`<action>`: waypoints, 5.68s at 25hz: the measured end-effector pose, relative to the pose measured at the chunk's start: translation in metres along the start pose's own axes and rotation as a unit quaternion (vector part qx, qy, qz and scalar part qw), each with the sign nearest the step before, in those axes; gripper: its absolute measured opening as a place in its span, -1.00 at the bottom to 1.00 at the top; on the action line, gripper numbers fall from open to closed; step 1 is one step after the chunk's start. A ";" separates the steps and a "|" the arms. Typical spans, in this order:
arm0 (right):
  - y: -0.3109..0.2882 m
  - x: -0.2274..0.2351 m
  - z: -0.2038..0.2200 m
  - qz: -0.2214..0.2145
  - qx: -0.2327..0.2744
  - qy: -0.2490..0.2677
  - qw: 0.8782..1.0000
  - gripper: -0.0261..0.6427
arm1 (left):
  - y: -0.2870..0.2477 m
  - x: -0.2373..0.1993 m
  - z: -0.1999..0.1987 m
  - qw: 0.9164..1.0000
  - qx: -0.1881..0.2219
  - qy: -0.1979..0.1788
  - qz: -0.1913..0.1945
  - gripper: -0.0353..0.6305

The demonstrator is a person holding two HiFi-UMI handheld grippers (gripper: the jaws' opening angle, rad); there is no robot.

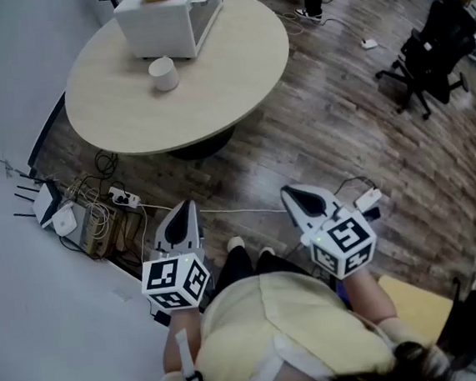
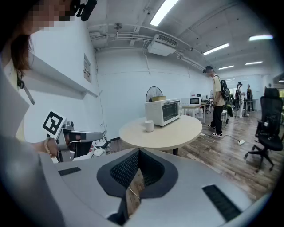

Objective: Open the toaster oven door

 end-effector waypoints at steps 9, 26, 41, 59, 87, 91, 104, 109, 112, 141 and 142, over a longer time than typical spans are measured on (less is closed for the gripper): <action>0.014 0.019 0.010 -0.006 0.004 -0.018 1.000 -0.92 | -0.012 0.036 0.002 1.000 0.004 -0.009 0.003 -0.87; 0.016 0.044 0.034 -0.023 -0.008 -0.051 0.998 -0.91 | -0.066 0.063 0.011 0.998 -0.033 0.000 0.045 -0.88; -0.080 0.094 -0.017 0.018 -0.013 -0.058 0.998 -0.91 | -0.182 -0.004 -0.051 0.991 -0.018 0.039 0.129 -0.88; -0.179 0.122 -0.069 0.039 -0.001 -0.042 0.998 -0.91 | -0.253 -0.076 -0.096 0.970 0.049 0.192 0.140 -0.86; -0.328 0.278 -0.145 -0.123 -0.016 0.028 0.992 -0.91 | -0.393 -0.090 -0.187 0.922 0.206 0.327 0.014 -0.45; -0.344 0.294 -0.154 -0.144 -0.015 0.041 0.989 -0.91 | -0.407 -0.093 -0.198 0.918 0.226 0.325 -0.010 -0.45; -0.393 0.317 -0.169 -0.225 -0.034 0.074 0.971 -0.91 | -0.451 -0.102 -0.231 0.865 0.335 0.374 0.001 -0.44; -0.413 0.320 -0.174 -0.244 -0.038 0.083 0.966 -0.91 | -0.461 -0.111 -0.237 0.858 0.346 0.378 -0.025 -0.44; -0.422 0.324 -0.180 -0.251 -0.037 0.084 0.964 -0.91 | -0.465 -0.113 -0.242 0.856 0.352 0.377 -0.036 -0.43; -0.449 0.344 -0.183 -0.258 -0.054 0.083 0.961 -0.91 | -0.484 -0.133 -0.257 0.828 0.380 0.411 -0.045 -0.51; -0.449 0.345 -0.183 -0.257 -0.053 0.083 0.961 -0.91 | -0.484 -0.134 -0.256 0.828 0.378 0.412 -0.046 -0.51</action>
Point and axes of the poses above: the fingertips, and each gripper's own axes: y backward along the fingers, x to its right, z out of its underside, the point moved 10 cm from there along y, backward along the fingers, and after that the axes turned 8 degrees about z, right-handed, at the moved point
